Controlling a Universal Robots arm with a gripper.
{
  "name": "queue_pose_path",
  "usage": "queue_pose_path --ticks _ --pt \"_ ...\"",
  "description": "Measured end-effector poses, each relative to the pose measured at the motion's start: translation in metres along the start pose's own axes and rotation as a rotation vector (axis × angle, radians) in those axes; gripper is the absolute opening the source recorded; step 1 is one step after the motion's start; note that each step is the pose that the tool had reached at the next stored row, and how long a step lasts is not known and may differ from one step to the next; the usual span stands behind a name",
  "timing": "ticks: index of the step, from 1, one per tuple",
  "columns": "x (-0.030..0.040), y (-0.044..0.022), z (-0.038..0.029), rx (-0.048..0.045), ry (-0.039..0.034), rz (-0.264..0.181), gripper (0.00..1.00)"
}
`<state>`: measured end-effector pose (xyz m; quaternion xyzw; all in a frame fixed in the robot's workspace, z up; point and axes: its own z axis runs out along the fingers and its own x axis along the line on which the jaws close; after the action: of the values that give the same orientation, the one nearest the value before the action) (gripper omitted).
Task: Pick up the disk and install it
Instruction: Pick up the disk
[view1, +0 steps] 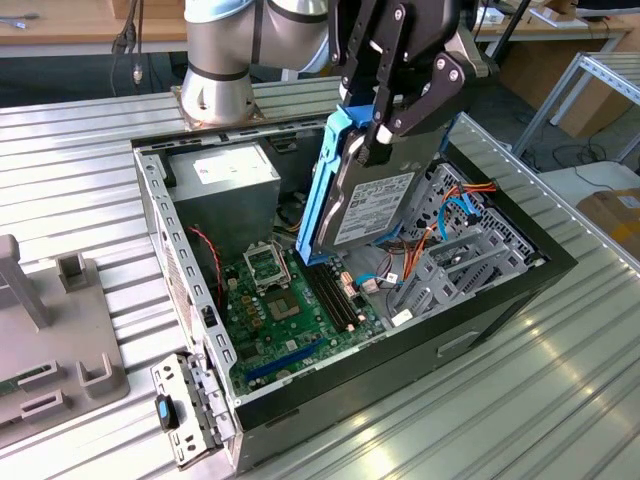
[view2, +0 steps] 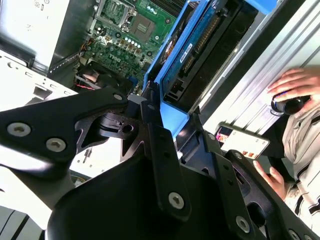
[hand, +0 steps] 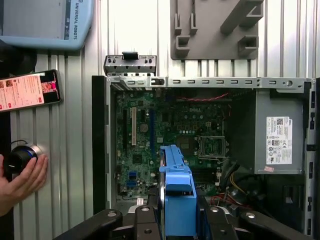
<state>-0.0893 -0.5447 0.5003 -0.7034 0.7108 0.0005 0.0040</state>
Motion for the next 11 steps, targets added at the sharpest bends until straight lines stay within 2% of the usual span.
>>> queue_pose_path --ticks 3,8,11 --pt "0.0000 -0.0023 0.0001 0.0001 -0.0002 0.000 0.37" --pt "-0.0002 -0.0181 0.0002 0.0000 0.0000 0.000 0.37" --pt "-0.0004 -0.0425 0.0004 0.0000 -0.0001 0.000 0.37"
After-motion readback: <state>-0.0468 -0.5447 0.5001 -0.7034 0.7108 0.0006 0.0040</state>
